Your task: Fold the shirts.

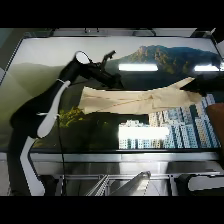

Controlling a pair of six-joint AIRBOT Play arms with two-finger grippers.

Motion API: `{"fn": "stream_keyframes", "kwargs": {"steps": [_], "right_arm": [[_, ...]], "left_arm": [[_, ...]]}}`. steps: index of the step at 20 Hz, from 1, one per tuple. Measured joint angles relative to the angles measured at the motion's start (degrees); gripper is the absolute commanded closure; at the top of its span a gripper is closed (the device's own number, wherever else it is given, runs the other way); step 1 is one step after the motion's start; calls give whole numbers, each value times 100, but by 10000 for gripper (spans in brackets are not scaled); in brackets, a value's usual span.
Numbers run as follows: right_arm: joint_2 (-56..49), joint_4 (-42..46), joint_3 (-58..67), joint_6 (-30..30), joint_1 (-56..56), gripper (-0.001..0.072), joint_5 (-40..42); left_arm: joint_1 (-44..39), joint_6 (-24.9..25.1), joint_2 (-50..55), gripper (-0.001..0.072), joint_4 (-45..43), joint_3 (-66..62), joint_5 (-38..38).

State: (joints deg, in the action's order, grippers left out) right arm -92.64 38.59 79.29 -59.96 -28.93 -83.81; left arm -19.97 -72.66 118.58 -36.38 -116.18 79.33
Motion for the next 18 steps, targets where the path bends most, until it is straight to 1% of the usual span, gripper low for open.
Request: {"fn": "stream_keyframes", "kwargs": {"steps": [4,6,8,11,14,16,17,18], "right_arm": [[538,455,76,-247,-501,695,-42],[710,496,90,-313,-496,695,-101],[800,382,101,-350,-251,695,-122],[846,-26,105,-372,619,695,92],[769,-317,105,-393,1930,695,870],[581,-437,109,-393,2907,694,1644],[422,-483,125,-391,3392,657,2087],[234,-520,149,-393,3810,343,2500]], "left_arm": [[752,116,-820,683,203,155,629],[1117,146,-1322,683,247,535,815],[1438,262,-1871,683,271,1134,896],[1799,531,-2721,682,289,2326,870],[2050,852,-3486,682,299,3598,675],[2164,1056,-3917,682,334,4356,586],[2225,1154,-4122,682,332,4732,522],[2282,1228,-4297,682,332,5049,437]]}}
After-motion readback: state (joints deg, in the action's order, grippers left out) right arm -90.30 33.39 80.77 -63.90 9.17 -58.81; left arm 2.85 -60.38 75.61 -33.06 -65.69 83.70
